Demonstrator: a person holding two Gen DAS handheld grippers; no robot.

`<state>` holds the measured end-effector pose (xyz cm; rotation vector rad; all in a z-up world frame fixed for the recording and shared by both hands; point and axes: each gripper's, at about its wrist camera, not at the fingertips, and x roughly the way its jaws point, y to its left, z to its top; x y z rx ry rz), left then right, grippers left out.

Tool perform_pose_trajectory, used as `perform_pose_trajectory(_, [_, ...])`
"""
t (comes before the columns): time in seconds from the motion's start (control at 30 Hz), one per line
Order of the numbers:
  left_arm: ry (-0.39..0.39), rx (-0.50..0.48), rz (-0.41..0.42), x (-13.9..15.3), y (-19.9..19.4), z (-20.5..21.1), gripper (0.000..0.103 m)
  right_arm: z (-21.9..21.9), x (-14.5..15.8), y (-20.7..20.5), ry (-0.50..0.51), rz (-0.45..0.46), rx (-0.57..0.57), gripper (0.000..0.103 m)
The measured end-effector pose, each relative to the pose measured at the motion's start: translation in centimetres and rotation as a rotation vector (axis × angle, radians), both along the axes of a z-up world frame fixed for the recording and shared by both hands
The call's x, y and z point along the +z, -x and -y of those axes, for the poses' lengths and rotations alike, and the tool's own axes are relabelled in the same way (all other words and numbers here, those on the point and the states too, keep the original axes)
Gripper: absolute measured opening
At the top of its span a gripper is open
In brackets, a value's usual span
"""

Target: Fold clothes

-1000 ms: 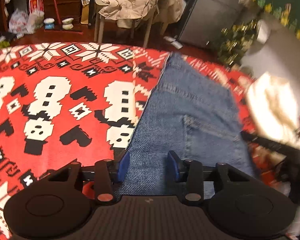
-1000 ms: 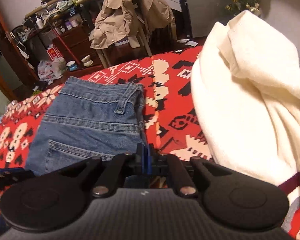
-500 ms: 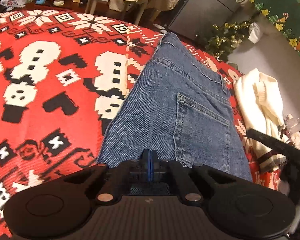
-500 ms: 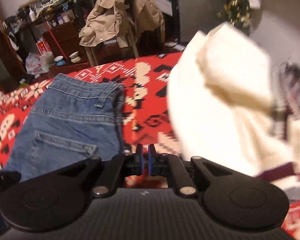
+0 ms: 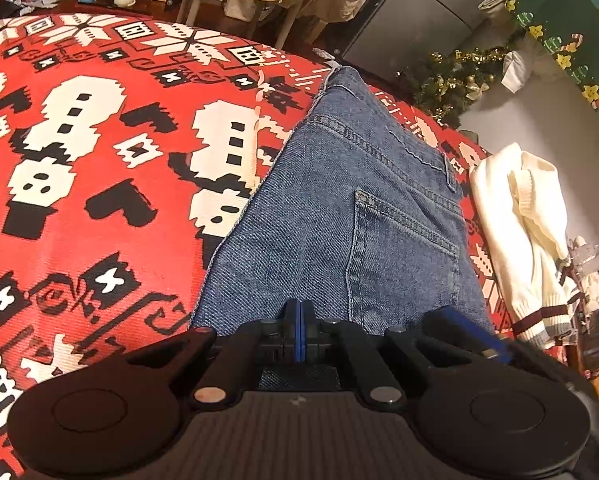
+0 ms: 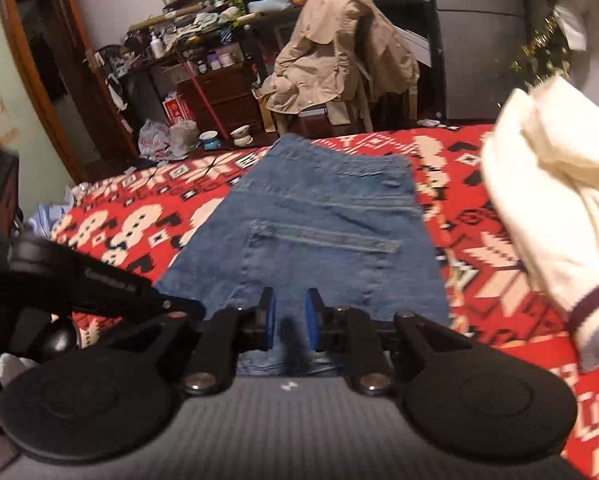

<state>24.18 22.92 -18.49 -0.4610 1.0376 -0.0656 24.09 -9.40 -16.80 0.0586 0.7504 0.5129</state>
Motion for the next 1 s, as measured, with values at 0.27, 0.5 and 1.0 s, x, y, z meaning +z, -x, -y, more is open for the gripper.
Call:
perform_pose_trajectory(0.27, [0.053,0.007,-0.014,-0.4,-0.4,-1.0,0.003,-1.0,-2.0,2.3,0.194,0.072,0.083,0.017])
perform_pose_trajectory(0.5, [0.082,0.022,-0.012,-0.6,-0.3,-1.3,0.003,2.5,-2.7,4.2,0.219,0.087,0.061,0.031])
perform_pose_trajectory(1.0, [0.11,0.029,-0.007,-0.8,-0.1,-1.7,0.004,7.0,-2.0,6.3,0.208,0.021,0.02,0.028])
